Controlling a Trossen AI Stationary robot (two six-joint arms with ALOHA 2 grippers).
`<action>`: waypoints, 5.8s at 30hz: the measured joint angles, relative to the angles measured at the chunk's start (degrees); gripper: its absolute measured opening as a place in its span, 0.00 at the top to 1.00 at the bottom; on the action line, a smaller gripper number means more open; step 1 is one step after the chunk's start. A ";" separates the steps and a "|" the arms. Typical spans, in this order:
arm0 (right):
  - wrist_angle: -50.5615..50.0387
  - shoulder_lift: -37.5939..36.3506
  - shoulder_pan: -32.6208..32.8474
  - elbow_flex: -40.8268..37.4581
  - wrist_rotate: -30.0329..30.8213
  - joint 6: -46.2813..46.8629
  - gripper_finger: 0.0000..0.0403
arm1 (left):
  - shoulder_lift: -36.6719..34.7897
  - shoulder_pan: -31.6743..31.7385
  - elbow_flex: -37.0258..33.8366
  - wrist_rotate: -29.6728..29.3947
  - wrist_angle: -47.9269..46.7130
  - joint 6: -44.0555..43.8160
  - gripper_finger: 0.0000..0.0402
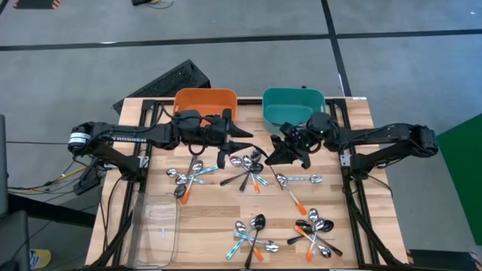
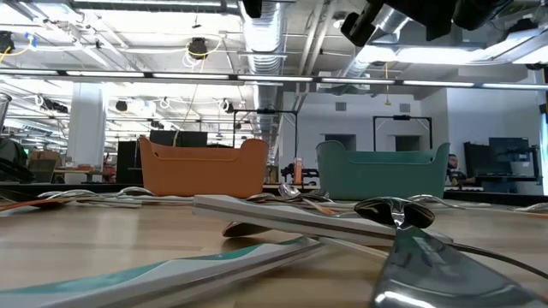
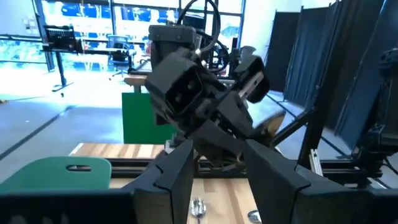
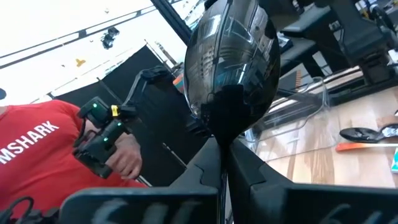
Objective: Sort silverware by color (type)
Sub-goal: Put the black spoon into the blue bin, then put the orange spoon into the orange bin
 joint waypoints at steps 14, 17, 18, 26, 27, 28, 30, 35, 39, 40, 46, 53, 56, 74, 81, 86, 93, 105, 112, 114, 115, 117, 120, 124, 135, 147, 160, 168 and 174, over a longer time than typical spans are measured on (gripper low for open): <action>0.15 0.00 -0.01 0.00 -0.03 0.06 0.95 | 4.50 -0.45 0.00 4.59 9.81 -2.26 0.78; 0.07 -0.02 0.01 0.00 -0.13 0.11 0.95 | 4.50 -0.37 -0.02 6.29 10.46 -1.62 0.90; -0.08 -0.02 0.04 0.00 -0.11 0.11 0.95 | 4.50 -0.35 -0.02 7.39 10.55 -1.52 0.94; -0.32 -0.02 0.05 0.00 -0.18 0.30 0.95 | 4.50 -0.28 -0.02 8.59 10.55 -1.33 0.99; -0.33 -0.02 0.06 0.00 -0.18 0.29 0.95 | 4.50 -0.30 -0.02 8.41 10.55 -1.33 0.99; -0.34 -0.02 0.05 0.00 -0.08 0.29 0.95 | 4.50 -0.30 -0.01 7.95 10.48 -1.33 1.00; -0.90 -0.02 0.02 0.00 1.13 0.30 0.94 | 4.46 -0.34 -0.02 5.71 9.76 -1.41 1.00; -6.86 -0.09 -1.61 0.00 9.22 0.15 0.82 | 0.55 1.64 -0.02 -0.77 -1.96 -1.68 1.00; -13.22 -0.13 -4.00 0.00 15.33 0.27 0.71 | -5.09 4.49 -0.02 -5.13 -13.60 -0.42 1.00; -14.35 -0.13 -4.61 0.00 16.30 0.31 0.68 | -6.18 5.20 -0.02 -5.16 -15.46 -0.40 1.00; -17.24 -0.56 -8.49 -0.02 21.16 0.88 0.59 | -8.89 6.76 0.00 -6.51 -14.79 -1.59 1.00; -15.13 -1.17 -8.62 1.80 21.65 -8.84 0.57 | -4.27 6.77 -0.04 -9.74 -12.29 -4.51 1.00; -19.74 -0.78 -9.05 4.57 21.54 -12.62 0.55 | -2.79 6.76 -0.04 -11.08 -11.46 -5.07 1.00; -27.15 8.47 -9.96 13.74 15.49 -19.12 0.65 | -1.86 9.49 -0.04 -12.69 -8.59 -5.56 1.00; -28.70 7.64 -15.04 13.94 17.98 -18.61 0.58 | -1.86 10.19 -0.02 -12.65 -11.02 -5.01 1.00; -27.78 6.43 -17.22 13.99 13.29 -18.14 0.50 | -1.86 10.26 -0.02 -12.60 -11.86 -4.98 1.00; -26.17 9.66 -13.57 13.93 13.42 -18.15 0.50 | -1.86 11.33 -0.02 -14.53 -11.23 -4.85 1.00; -23.80 13.22 -12.38 13.94 18.79 -15.65 0.67 | -1.86 12.11 -0.02 -10.96 -10.28 -5.70 1.00; -23.71 13.00 -12.60 13.94 19.02 -17.55 0.96 | -1.81 12.19 -0.02 -10.75 -10.47 -6.57 1.00; -24.54 12.91 -12.95 14.00 18.91 -17.91 0.96 | -1.81 12.14 -0.02 -11.04 -10.68 -6.79 1.00; -25.39 12.90 -13.29 14.05 19.06 -18.05 0.97 | -1.81 12.16 -0.02 -11.19 -11.26 -7.10 1.00; -28.97 12.35 -14.62 14.05 19.80 -19.30 0.97 | -1.81 12.16 -0.02 -12.00 -12.58 -7.26 0.99; -39.87 10.41 -17.20 15.63 25.69 -24.39 0.97 | -2.41 12.16 0.00 -12.29 -14.82 -8.53 0.95; -56.29 8.49 -20.43 20.71 38.02 -38.54 0.97 | -4.07 12.17 0.07 -13.09 -20.35 -9.92 0.88; -64.14 11.26 -33.96 17.31 45.11 -65.11 0.97 | -11.33 10.55 0.04 -19.60 -34.25 -14.59 0.79; -64.42 11.68 -37.16 13.84 45.08 -60.31 0.64 | -13.34 3.05 0.02 -32.69 -41.84 -19.27 0.79; -72.12 0.90 -23.30 13.92 40.45 -26.55 0.46 | -13.27 -2.26 0.00 -32.68 -44.50 -20.81 0.79; -81.48 -2.22 -2.57 13.92 47.57 -6.66 0.50 | -13.27 -2.81 0.00 -29.58 -44.13 -18.34 0.79; -86.53 -0.57 13.55 13.99 50.69 9.41 0.52 | -13.26 -2.81 0.00 -29.53 -44.13 -18.28 0.79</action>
